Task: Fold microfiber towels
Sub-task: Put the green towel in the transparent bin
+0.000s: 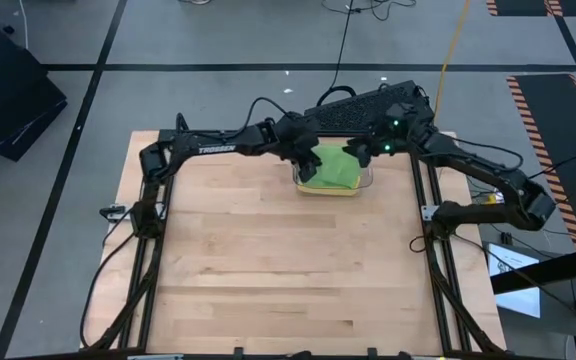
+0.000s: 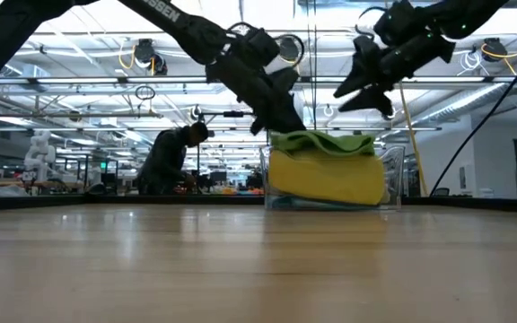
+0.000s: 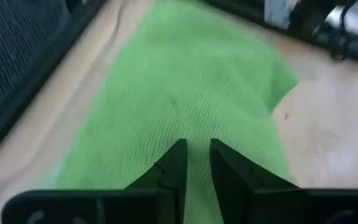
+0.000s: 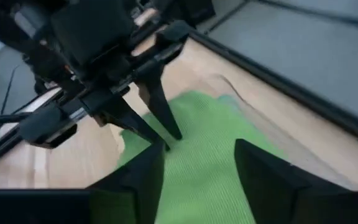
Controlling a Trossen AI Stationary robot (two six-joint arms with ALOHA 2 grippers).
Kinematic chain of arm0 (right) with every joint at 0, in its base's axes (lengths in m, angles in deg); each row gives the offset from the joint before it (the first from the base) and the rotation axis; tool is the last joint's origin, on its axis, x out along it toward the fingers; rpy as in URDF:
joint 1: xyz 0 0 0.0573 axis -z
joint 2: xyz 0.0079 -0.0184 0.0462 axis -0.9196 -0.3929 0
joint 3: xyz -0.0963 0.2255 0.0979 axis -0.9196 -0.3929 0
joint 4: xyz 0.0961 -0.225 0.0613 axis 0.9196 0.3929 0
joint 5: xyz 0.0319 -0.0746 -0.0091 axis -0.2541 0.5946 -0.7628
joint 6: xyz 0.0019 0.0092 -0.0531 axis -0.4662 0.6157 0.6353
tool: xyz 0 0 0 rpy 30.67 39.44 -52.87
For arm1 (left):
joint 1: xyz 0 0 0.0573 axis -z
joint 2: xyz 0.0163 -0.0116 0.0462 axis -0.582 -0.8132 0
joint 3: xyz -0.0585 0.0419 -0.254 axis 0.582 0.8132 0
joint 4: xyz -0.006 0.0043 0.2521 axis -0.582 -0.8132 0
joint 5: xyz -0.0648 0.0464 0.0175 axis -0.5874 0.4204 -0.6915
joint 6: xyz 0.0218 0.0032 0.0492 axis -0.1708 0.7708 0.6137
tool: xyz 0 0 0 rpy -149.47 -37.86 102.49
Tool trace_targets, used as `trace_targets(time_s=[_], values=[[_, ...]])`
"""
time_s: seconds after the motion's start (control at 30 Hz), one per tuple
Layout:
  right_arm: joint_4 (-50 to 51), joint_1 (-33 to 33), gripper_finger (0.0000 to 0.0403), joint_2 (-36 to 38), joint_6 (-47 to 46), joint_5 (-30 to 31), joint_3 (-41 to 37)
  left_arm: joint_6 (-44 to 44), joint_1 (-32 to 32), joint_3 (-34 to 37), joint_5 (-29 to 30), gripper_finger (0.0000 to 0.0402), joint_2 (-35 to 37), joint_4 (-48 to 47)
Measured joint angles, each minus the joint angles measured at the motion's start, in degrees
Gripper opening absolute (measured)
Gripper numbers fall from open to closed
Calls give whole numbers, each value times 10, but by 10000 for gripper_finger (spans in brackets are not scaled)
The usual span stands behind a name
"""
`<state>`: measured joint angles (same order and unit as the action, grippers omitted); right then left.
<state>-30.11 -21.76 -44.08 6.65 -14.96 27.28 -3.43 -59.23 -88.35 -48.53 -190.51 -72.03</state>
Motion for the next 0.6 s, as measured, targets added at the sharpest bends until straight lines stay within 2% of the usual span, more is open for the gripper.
trace_targets(time_s=[0.17,0.33,0.6], values=[[-116,-40,111,-58,52,-2,-9,-7,1,0,3,55,33,3],[-274,-41,15,-166,22,-50,-39,-20,5,-1,16,37,31,9],[-277,-46,2,-242,62,-58,-45,-20,13,0,23,10,-13,-16]])
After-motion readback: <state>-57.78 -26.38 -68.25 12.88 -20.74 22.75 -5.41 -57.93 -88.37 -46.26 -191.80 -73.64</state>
